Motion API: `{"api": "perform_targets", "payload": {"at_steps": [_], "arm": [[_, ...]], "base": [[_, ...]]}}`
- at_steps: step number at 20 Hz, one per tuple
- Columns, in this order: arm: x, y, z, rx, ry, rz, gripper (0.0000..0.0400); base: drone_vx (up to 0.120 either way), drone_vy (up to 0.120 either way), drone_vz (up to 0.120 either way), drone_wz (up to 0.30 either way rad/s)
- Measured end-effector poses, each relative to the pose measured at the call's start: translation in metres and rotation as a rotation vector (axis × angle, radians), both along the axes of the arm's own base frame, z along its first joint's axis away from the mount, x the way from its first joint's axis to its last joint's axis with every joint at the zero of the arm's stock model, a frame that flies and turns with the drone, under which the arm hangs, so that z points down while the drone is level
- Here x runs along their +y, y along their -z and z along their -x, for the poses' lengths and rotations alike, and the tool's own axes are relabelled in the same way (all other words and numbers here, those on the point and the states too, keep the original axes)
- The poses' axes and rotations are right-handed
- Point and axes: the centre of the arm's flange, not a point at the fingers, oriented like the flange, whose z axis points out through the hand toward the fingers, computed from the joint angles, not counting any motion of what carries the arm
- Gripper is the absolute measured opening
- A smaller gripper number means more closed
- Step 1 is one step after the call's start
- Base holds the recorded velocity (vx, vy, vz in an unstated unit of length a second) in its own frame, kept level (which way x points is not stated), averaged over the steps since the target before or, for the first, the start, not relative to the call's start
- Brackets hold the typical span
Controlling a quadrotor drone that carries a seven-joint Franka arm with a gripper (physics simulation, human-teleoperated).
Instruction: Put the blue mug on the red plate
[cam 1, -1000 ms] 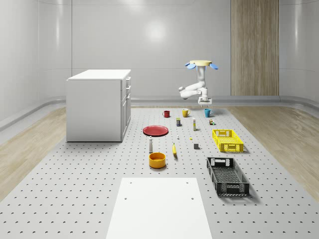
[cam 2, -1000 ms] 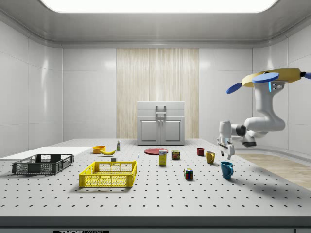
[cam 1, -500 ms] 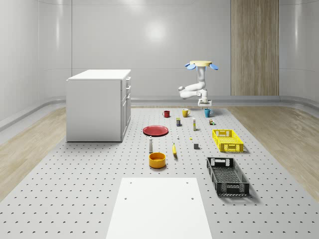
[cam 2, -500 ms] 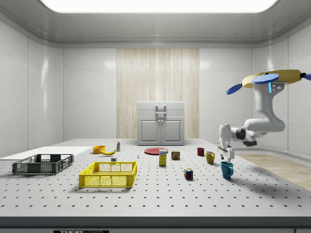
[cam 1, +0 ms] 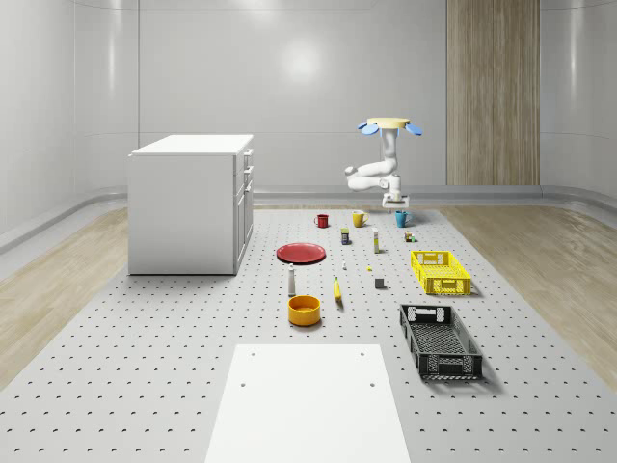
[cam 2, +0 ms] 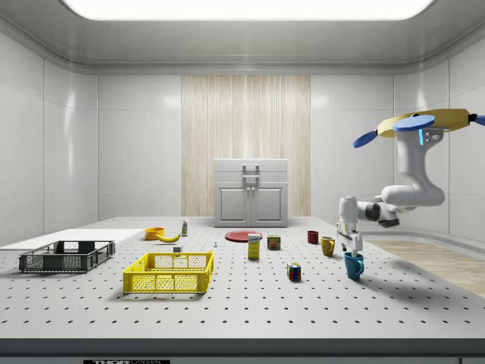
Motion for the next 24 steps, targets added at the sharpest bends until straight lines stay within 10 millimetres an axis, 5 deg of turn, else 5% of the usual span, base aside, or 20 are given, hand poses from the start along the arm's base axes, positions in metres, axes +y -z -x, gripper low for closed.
{"api": "perform_targets", "payload": {"at_steps": [20, 22, 24], "arm": [[-0.002, -0.019, -0.003, 0.000, 0.000, 0.000, 0.0400], [-0.002, -0.019, -0.003, 0.000, 0.000, 0.000, 0.0282], [-0.002, -0.019, -0.003, 0.000, 0.000, 0.000, 0.0211]], "base": [[0.000, 0.000, 0.000, 0.000], [0.000, 0.000, 0.000, 0.000], [0.000, 0.000, 0.000, 0.000]]}}
